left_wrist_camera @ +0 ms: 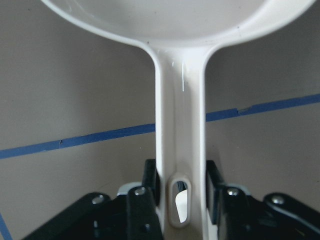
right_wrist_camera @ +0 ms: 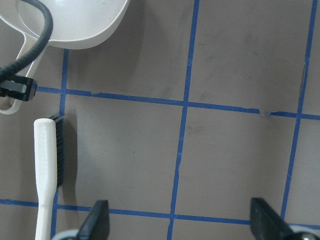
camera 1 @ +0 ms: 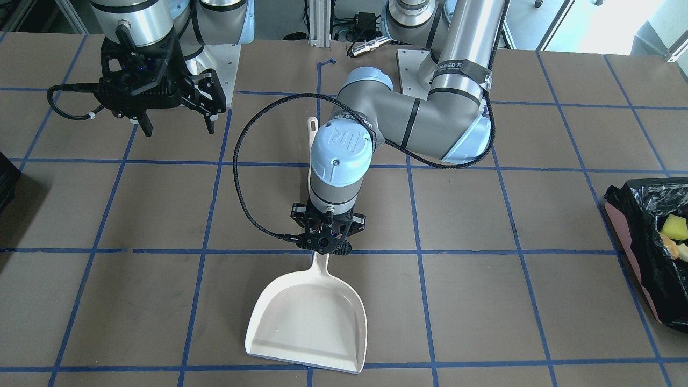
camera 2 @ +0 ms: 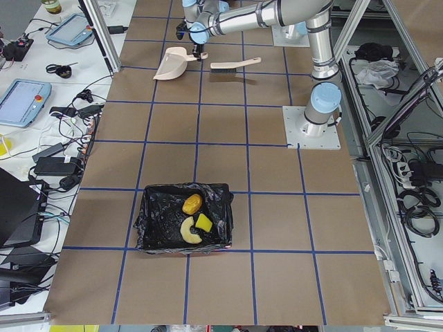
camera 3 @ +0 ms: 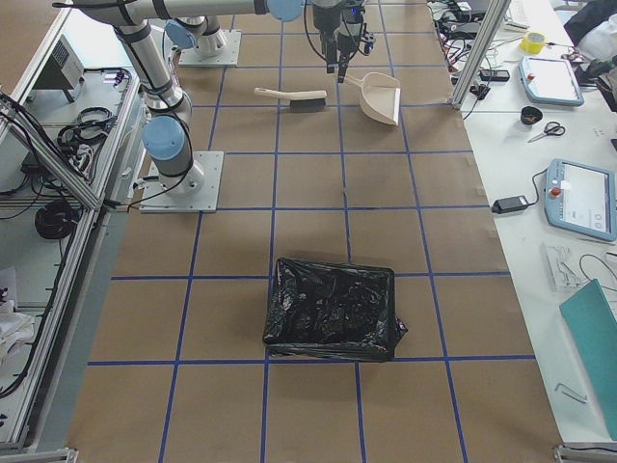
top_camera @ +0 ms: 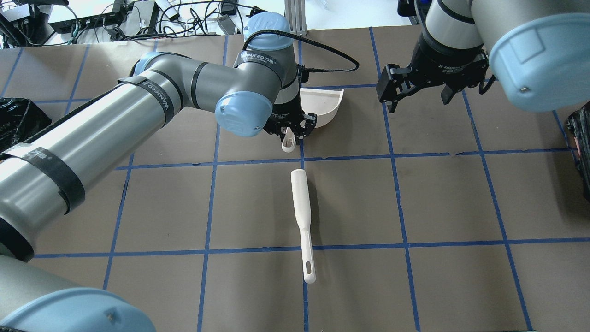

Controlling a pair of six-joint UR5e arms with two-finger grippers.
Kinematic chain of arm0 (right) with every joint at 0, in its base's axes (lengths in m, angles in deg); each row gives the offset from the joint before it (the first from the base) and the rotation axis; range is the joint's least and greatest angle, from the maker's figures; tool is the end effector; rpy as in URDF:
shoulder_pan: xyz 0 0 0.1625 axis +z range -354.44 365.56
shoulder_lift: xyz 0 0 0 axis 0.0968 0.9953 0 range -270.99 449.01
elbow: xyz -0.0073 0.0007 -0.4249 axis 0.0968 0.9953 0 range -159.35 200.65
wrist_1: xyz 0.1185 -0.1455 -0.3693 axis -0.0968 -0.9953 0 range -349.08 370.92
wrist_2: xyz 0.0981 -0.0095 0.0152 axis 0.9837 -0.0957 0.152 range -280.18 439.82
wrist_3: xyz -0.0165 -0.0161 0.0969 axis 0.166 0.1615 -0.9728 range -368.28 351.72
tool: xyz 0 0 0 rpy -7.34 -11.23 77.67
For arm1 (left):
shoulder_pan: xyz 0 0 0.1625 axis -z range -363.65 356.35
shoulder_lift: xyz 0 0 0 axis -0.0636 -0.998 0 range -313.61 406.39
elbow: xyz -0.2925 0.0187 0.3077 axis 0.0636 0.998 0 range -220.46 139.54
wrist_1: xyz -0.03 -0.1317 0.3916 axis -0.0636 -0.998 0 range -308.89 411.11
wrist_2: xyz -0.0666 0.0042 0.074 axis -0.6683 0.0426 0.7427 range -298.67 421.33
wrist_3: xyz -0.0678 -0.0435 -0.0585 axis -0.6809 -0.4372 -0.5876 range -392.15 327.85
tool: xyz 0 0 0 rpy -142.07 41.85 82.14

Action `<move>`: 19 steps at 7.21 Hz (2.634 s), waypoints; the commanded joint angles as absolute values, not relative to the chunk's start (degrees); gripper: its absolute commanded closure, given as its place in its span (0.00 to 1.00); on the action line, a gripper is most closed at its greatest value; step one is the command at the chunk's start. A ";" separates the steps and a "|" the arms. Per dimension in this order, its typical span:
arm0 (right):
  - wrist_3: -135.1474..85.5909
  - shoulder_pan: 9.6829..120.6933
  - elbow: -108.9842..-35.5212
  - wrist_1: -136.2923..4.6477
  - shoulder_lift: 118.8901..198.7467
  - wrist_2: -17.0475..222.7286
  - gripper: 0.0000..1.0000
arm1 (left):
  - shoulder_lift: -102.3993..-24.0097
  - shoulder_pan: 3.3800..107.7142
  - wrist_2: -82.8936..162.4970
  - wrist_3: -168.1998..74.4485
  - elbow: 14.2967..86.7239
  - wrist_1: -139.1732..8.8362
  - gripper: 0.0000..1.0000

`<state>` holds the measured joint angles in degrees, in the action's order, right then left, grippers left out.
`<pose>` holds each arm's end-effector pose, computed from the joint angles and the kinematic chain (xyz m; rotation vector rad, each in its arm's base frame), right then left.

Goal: Sweep and dump trash in nearest bin

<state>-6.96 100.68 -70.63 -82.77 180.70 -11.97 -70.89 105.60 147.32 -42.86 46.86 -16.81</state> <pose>0.1731 -0.4727 0.4978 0.1731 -3.1059 0.1127 -0.3456 -0.5642 0.2733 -0.2271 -3.0755 -0.0935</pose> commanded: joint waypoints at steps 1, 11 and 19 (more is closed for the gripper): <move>-6.96 100.74 -70.66 -82.77 180.77 -11.94 0.00 | -71.03 106.21 147.29 -45.84 46.99 -16.92 1.00; -6.96 100.74 -70.66 -82.77 180.77 -11.85 0.00 | -65.51 98.79 147.91 -47.35 45.85 -17.19 0.00; -6.96 100.74 -70.66 -82.68 180.77 -11.85 0.00 | -46.61 74.56 150.64 -29.89 45.57 -37.22 0.00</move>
